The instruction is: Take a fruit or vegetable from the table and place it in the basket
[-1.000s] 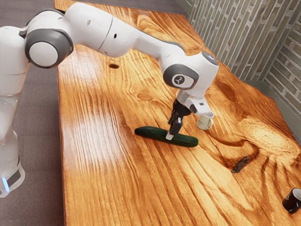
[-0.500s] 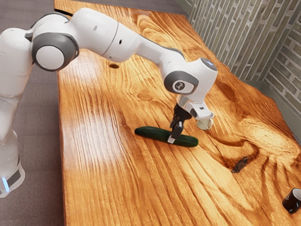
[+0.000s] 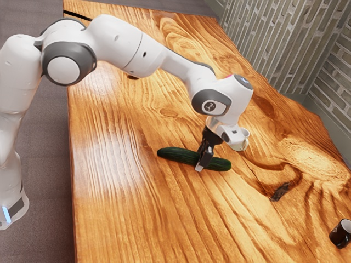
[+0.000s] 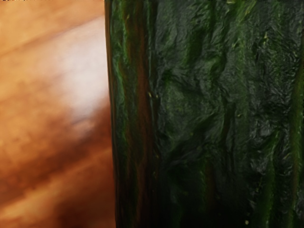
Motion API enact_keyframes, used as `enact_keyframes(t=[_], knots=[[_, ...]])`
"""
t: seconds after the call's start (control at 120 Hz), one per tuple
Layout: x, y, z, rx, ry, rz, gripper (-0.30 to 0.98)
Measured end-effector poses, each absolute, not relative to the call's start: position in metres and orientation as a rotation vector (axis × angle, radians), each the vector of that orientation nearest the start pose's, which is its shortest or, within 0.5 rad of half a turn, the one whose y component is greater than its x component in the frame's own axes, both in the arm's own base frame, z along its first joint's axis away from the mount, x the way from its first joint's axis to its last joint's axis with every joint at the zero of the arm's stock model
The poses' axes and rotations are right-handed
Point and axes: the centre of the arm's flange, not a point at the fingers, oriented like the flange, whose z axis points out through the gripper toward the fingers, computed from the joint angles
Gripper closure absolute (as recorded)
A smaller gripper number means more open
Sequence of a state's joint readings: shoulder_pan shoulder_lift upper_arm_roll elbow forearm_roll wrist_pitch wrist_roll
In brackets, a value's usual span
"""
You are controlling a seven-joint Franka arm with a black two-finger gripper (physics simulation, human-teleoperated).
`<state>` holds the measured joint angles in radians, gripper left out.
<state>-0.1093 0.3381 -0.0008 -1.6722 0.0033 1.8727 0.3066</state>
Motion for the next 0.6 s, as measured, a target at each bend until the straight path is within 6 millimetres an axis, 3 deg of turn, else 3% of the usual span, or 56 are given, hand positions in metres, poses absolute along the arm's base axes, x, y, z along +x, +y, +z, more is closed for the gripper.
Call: enact_keyframes(t=[0.1,0.3,0.383,0.508,0.6], knots=[[0.634,-0.07,0.399,-3.077,0.649,0.211,-0.03],[0.633,-0.069,0.409,-3.072,0.642,0.193,0.38],[0.631,-0.07,0.418,-3.069,0.64,0.173,0.45],[0.625,-0.072,0.45,-3.065,0.637,0.108,0.45],[0.609,-0.078,0.506,-3.055,0.646,0.004,0.45]])
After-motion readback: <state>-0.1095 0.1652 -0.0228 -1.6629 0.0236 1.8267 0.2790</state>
